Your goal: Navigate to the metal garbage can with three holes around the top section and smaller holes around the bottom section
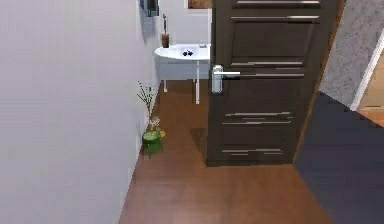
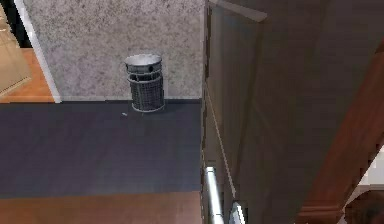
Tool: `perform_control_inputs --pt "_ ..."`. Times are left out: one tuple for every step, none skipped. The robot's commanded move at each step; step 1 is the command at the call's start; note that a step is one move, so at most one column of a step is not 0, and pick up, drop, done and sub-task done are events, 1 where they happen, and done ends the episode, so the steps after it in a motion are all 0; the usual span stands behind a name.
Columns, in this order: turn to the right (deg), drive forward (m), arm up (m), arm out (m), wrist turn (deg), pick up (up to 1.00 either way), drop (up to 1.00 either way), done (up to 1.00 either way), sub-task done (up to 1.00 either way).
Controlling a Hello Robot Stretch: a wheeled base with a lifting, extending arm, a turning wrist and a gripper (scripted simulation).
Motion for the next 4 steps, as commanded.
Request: perform_control_inputs --pt "-9.0 0.0 0.0 0.0 0.0 0.0 0.0 0.0 0.0" --pt "0.0 0.3 0.0 0.0 0.0 0.0 0.0 0.0 0.0" --pt "45.0 0.0 0.0 0.0 0.0 0.0 0.0 0.0 0.0" --pt "45.0 0.0 0.0 0.0 0.0 0.0 0.0 0.0 0.0"
